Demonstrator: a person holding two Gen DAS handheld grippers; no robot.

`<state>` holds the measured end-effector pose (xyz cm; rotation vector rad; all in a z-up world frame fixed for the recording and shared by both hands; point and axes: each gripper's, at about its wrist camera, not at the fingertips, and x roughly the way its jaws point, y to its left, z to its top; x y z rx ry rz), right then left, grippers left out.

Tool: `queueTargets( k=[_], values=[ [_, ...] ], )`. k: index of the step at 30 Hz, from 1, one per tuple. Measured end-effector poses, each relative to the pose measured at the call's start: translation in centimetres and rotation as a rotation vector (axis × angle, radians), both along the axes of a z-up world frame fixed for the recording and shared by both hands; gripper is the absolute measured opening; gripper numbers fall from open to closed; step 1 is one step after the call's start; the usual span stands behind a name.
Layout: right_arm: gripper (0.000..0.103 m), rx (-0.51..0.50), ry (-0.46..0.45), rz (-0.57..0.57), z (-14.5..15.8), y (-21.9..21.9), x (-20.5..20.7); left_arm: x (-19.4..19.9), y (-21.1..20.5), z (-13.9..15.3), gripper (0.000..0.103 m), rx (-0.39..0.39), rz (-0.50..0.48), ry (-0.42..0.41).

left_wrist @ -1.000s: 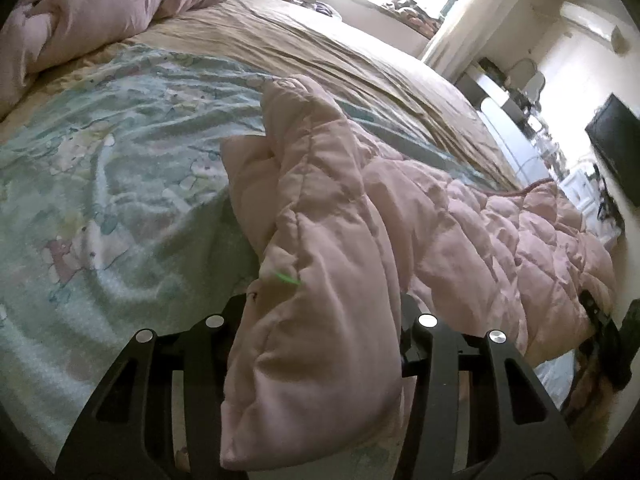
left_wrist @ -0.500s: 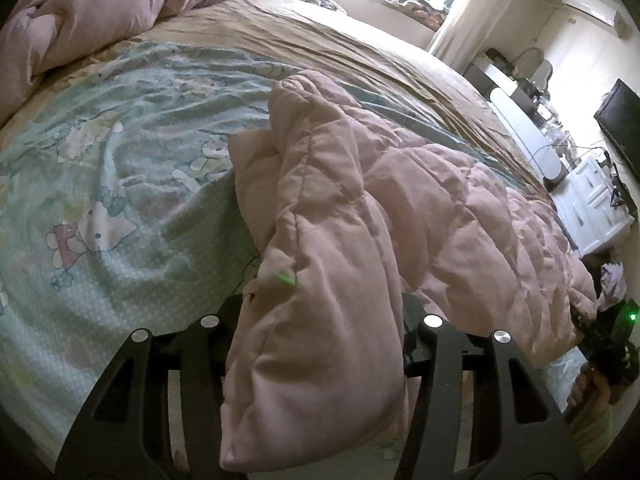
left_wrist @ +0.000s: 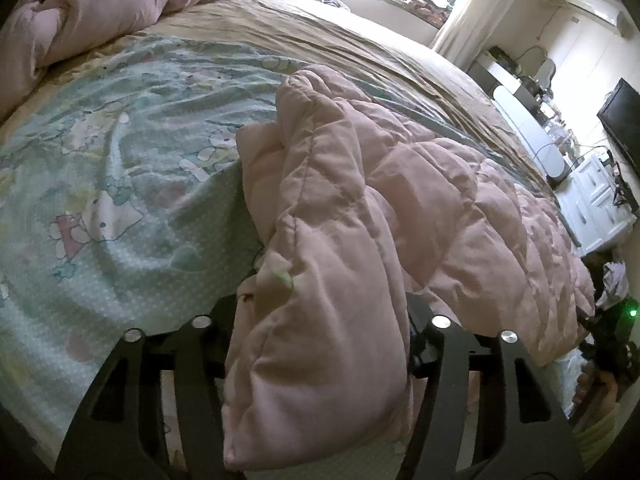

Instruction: Fold large clothes

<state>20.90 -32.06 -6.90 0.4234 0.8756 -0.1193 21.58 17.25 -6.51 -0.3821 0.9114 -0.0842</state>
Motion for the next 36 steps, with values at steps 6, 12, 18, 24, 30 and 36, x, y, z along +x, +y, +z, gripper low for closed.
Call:
queueTargets(
  k=[6, 12, 18, 24, 30, 36],
  values=[
    [0.099, -0.085, -0.064, -0.004, 2.3, 0.5, -1.9, -1.6, -0.3, 1.4, 0.077, 0.118, -0.004, -0.028],
    [0.099, -0.127, -0.147, 0.032, 5.1, 1.4, -3.9, -3.1, -0.6, 3.1, 0.090, 0.169, -0.005, -0.058],
    [0.099, -0.165, -0.216, 0.082, 7.4, 2.7, -6.1, -5.0, -1.2, 5.6, 0.094, 0.197, 0.007, -0.090],
    [0.099, -0.190, -0.290, 0.129, 9.7, 4.7, -9.6, -7.9, -2.2, 8.7, 0.094, 0.191, 0.022, -0.175],
    [0.099, -0.186, -0.358, 0.173, 11.9, 6.3, -12.8, -10.9, -3.6, 10.9, 0.094, 0.183, 0.014, -0.240],
    [0.099, -0.200, -0.429, 0.214, 13.8, 7.7, -15.7, -13.7, -5.3, 11.8, 0.094, 0.184, 0.010, -0.295]
  ],
)
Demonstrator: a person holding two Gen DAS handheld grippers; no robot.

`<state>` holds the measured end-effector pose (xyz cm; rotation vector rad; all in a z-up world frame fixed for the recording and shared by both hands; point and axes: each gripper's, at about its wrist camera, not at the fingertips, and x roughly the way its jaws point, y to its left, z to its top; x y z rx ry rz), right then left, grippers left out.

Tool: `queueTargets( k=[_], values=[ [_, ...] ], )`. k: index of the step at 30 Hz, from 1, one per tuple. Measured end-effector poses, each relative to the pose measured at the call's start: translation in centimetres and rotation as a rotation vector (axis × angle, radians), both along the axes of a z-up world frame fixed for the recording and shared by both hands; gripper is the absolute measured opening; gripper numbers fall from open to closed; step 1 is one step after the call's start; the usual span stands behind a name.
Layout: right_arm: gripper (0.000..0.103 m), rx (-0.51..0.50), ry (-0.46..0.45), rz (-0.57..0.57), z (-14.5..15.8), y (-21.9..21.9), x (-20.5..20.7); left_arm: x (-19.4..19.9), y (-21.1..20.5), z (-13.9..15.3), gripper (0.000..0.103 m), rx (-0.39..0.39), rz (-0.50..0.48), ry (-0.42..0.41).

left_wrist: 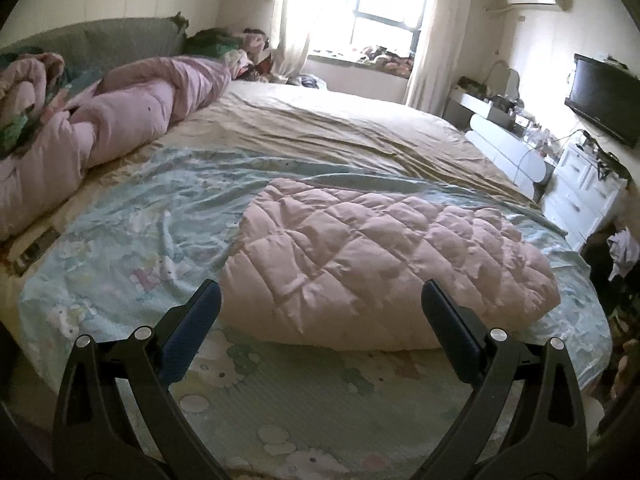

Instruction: Fold large clothes

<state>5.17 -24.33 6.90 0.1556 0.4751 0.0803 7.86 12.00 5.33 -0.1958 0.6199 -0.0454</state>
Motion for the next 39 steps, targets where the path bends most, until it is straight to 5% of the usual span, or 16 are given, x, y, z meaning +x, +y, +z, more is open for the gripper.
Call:
queueTargets(
  k=[10, 23, 39],
  values=[
    [0.099, -0.085, -0.082, 0.042, 0.8, 3.0, -4.4, -3.6, -2.4, 0.0, 0.094, 0.023, -0.030, -0.047],
    [0.099, -0.139, 0.029, 0.031, -5.6, 6.1, -7.5, -7.3, -6.0, -3.4, 0.094, 0.085, -0.033, -0.013],
    [0.099, -0.104, 0.053, 0.057, -5.5, 6.2, -7.0, -8.2, -6.5, -3.8, 0.094, 0.090, -0.007, -0.008]
  ],
)
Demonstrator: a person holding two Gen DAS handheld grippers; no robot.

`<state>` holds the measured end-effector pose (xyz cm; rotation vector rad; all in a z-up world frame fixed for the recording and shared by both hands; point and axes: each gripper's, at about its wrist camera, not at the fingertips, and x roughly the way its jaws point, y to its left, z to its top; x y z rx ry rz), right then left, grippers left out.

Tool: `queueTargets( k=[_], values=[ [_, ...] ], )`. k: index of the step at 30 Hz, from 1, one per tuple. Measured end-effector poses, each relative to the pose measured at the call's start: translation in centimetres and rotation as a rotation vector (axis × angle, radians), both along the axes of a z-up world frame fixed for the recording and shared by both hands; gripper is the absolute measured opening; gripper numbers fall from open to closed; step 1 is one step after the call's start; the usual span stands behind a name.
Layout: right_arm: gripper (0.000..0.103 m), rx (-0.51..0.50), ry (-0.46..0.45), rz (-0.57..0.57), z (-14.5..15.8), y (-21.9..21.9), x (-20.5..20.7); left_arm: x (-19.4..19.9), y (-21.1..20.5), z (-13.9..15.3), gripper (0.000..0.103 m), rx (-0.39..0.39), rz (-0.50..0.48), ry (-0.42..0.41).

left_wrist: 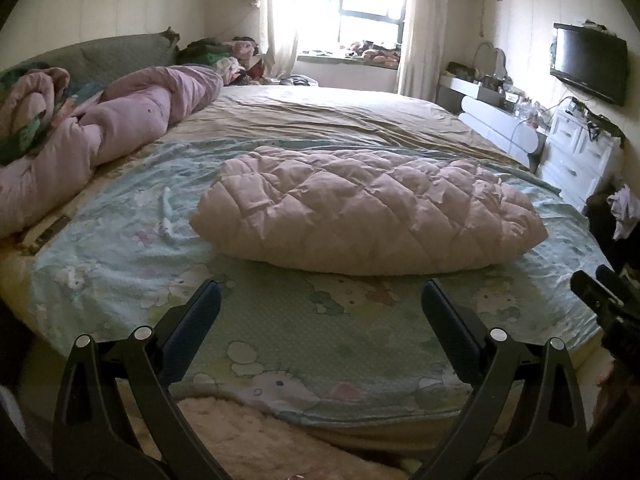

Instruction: Fold large clothes

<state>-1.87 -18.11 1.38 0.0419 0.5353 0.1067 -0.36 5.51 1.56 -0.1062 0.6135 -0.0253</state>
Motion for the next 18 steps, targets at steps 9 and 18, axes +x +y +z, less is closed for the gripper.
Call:
queueTargets(
  k=[9, 18],
  values=[
    [0.099, -0.004, -0.004, 0.010, -0.14, 0.19, -0.21, -0.03, 0.17, -0.07, 0.094, -0.006, 0.003, 0.001],
    [0.099, -0.011, 0.007, 0.027, -0.34, 0.72, -0.20, -0.06, 0.20, -0.05, 0.094, -0.007, 0.004, 0.001]
  ],
)
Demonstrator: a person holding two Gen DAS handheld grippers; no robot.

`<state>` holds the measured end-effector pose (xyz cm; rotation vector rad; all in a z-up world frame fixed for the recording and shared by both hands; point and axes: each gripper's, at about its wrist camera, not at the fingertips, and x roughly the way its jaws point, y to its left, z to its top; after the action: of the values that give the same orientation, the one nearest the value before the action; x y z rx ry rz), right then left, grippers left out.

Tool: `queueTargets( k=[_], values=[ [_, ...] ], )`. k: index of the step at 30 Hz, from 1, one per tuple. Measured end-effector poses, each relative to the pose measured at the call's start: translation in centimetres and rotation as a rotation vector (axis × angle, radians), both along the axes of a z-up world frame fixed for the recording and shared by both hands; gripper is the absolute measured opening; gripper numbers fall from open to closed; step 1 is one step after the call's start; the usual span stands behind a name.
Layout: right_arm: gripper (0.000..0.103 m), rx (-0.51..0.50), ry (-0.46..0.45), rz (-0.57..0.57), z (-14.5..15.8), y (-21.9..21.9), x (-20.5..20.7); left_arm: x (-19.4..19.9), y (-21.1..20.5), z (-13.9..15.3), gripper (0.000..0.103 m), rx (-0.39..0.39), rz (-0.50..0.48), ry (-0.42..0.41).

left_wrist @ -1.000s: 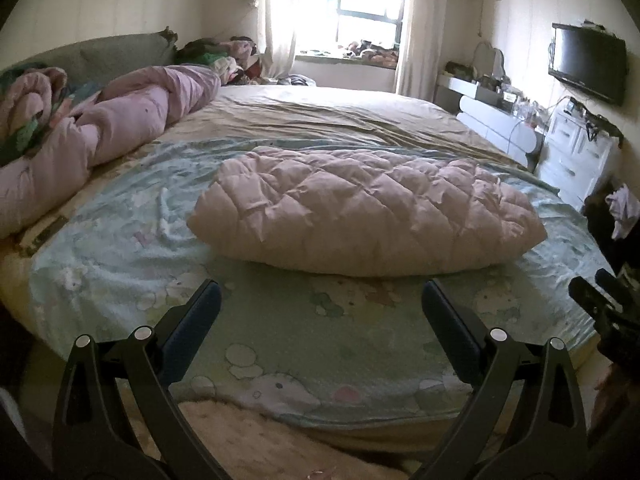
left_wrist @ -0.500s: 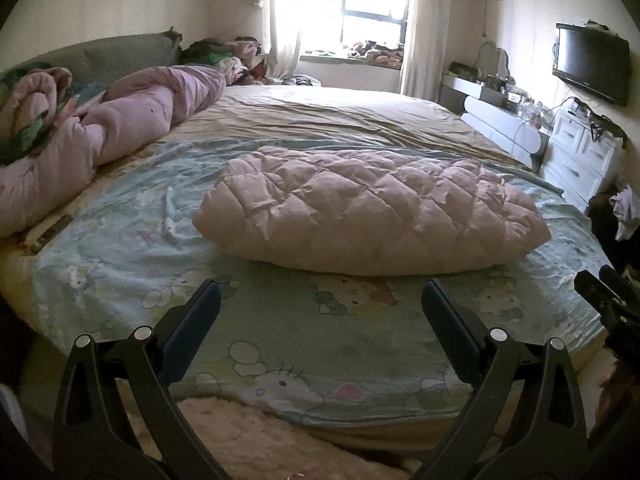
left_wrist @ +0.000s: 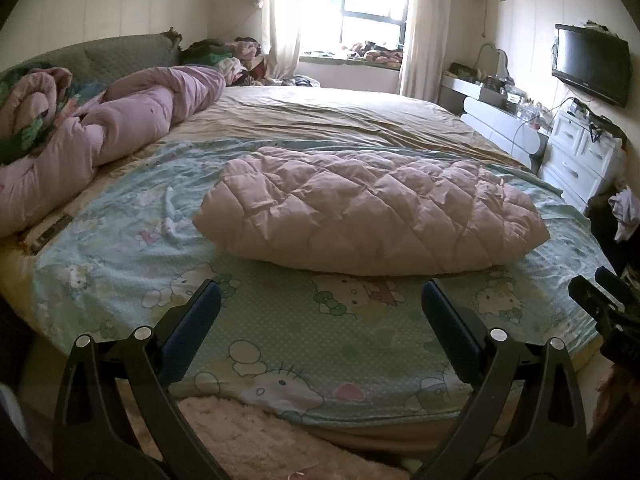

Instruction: Fold large clothes

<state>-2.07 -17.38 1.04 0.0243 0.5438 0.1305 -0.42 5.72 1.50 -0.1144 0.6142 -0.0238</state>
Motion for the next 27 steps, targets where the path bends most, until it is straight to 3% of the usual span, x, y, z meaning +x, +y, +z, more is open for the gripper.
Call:
queueTargets(
  k=[27],
  values=[
    [0.099, -0.002, -0.004, 0.000, 0.07, 0.14, -0.13, -0.32, 0.36, 0.69, 0.094, 0.012, 0.017, -0.012]
  ],
)
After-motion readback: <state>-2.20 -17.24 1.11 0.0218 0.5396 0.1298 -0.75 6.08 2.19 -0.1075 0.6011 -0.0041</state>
